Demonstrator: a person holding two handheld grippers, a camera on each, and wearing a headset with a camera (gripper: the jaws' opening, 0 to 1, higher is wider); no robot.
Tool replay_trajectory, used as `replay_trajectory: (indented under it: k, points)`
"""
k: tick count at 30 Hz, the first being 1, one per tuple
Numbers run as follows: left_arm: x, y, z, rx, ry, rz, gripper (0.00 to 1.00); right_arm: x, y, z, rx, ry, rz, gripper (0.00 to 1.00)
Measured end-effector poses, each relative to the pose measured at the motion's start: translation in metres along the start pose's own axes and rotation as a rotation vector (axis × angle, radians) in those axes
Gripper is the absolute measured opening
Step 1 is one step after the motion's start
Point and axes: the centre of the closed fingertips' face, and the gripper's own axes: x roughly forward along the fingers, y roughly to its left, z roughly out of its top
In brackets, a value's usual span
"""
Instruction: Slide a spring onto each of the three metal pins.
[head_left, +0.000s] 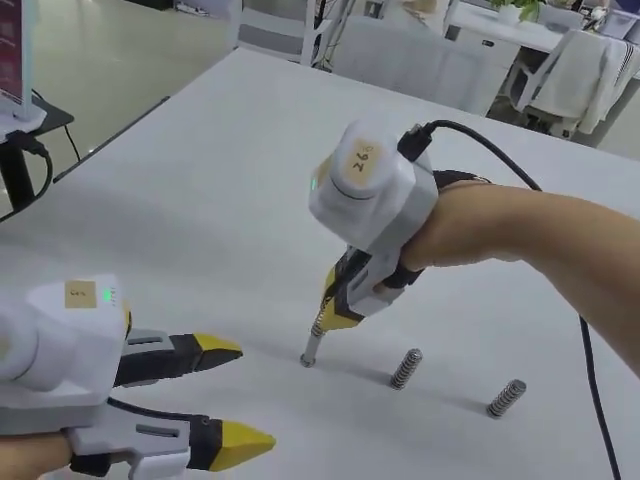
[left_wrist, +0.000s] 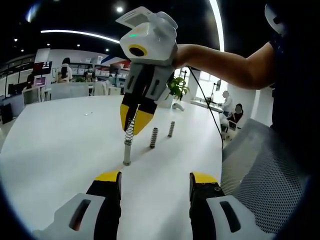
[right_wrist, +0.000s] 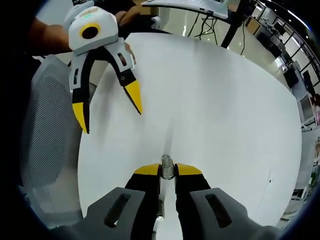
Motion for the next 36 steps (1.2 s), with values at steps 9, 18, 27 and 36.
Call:
replay_trajectory:
  k: [9,18,27,36]
  points:
    - [0.001,0.001,0.0,0.001,0.003,-0.001,0.49,0.011,-0.001,-0.003,-0.003,0.027,0.007,0.08]
    - [0.001,0.001,-0.001,-0.001,0.006,0.001,0.49,0.022,-0.002,-0.007,0.006,0.042,0.018,0.08]
    - [0.0,0.002,-0.001,-0.001,0.005,0.004,0.49,0.033,0.0,-0.011,0.023,0.048,0.03,0.08]
    - [0.001,0.002,0.0,0.0,0.008,0.001,0.49,0.037,0.005,-0.009,0.032,0.042,0.042,0.08]
